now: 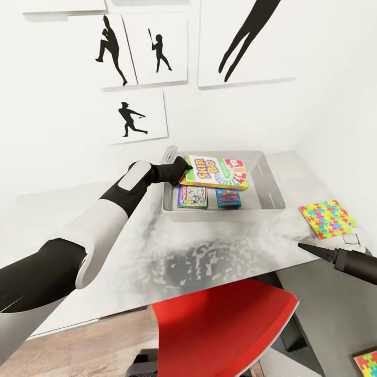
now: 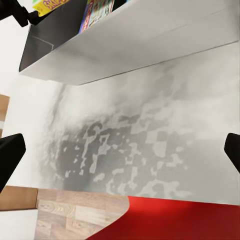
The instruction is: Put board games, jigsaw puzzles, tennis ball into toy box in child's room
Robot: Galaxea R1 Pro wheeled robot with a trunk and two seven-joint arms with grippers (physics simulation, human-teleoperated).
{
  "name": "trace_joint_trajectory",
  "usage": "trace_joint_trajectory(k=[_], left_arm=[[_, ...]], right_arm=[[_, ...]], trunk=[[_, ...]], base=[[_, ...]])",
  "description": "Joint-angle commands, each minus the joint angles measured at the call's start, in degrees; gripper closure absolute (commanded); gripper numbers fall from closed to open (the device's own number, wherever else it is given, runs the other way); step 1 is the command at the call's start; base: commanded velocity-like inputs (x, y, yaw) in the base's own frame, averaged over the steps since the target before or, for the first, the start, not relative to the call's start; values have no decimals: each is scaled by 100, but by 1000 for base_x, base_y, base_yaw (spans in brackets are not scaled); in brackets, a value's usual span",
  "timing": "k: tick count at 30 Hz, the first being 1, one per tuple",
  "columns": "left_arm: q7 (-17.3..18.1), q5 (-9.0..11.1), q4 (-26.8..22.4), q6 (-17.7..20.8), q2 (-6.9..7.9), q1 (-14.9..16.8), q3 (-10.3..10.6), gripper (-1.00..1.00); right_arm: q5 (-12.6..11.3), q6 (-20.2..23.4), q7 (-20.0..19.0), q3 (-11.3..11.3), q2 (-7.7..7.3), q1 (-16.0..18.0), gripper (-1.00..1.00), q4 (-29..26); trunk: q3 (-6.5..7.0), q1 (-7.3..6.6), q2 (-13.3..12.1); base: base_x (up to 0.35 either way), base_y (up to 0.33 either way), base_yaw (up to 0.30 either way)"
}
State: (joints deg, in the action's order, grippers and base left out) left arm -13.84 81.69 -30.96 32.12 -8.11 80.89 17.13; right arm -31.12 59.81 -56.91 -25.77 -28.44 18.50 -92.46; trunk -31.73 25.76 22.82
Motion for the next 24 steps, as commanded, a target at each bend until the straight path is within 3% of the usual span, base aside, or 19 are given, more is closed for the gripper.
trace_joint_trajectory(k=[1,24], left_arm=[[-42,61,-8,-3,2,4,13,100],[-114,49,-6,-3,20,15,10,100]], right_arm=[[19,19,-31,-5,-2,4,-100,-1],[19,19,-31,-7,-3,-4,-100,-9]], trunk=[[-18,3,10],[-233,3,10]], base=[[0,0,0],[0,0,0]])
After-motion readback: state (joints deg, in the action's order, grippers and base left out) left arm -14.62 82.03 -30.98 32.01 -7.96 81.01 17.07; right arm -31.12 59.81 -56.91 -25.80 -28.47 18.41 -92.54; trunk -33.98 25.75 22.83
